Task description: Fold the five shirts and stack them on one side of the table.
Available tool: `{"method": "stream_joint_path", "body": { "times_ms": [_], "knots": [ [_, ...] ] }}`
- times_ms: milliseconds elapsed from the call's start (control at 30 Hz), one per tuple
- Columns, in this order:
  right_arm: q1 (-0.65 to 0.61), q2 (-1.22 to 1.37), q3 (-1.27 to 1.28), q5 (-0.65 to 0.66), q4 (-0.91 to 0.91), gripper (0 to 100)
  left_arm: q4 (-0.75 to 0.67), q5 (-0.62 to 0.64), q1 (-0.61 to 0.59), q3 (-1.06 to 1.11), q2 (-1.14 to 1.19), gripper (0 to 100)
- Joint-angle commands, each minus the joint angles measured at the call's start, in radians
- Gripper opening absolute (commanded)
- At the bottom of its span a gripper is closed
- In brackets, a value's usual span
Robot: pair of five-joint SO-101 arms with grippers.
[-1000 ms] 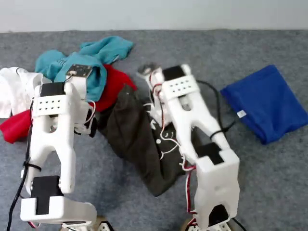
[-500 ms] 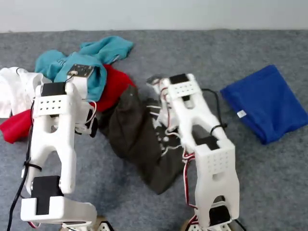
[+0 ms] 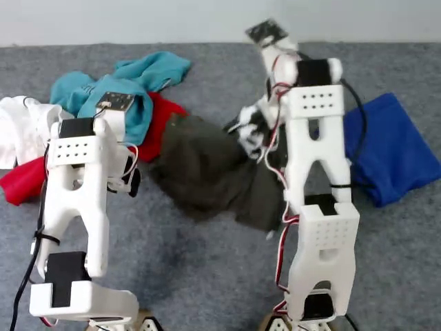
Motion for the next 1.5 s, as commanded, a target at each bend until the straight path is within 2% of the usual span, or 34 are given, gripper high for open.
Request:
{"method": "stream_joint_path", "body": {
  "times_ms": [0,233,300,467,567,633,800,1000,1133,1467],
  "knots": [
    [0.007,0.008,-0.087,0.003,-0.117,0.9,0.005,0.003,0.006,-0.005,-0.005,14],
    [0.012,0.266,-0.091,0.003,-0.403,1.1,0.005,0.003,0.008,-0.004,-0.005,14],
    [0.012,0.338,-0.094,0.008,-0.433,5.0,0.005,0.003,0.025,-0.004,-0.005,14],
    [0.016,0.387,-0.161,0.034,-0.294,26.6,-0.006,0.002,0.172,-0.004,-0.005,14],
    [0.018,0.358,-0.259,0.19,-0.081,31.4,-0.06,-0.04,0.275,-0.002,-0.002,14],
    [0.022,0.332,-0.333,0.262,0.084,31.1,-0.084,-0.06,0.331,0.001,0.014,14],
    [0.139,0.202,-0.345,0.15,0.079,24.3,-0.097,-0.063,0.433,-0.001,0.133,14],
    [0.263,0.051,-0.13,0.15,0.079,19.5,-0.164,-0.077,0.531,-0.001,0.213,14],
    [0.291,-0.01,0.046,0.15,0.077,19.5,-0.18,-0.153,0.589,-0.016,0.215,14],
    [0.297,-0.116,0.219,0.147,0.077,19.6,-0.229,-0.15,0.603,-0.179,0.399,14]
  ]
}}
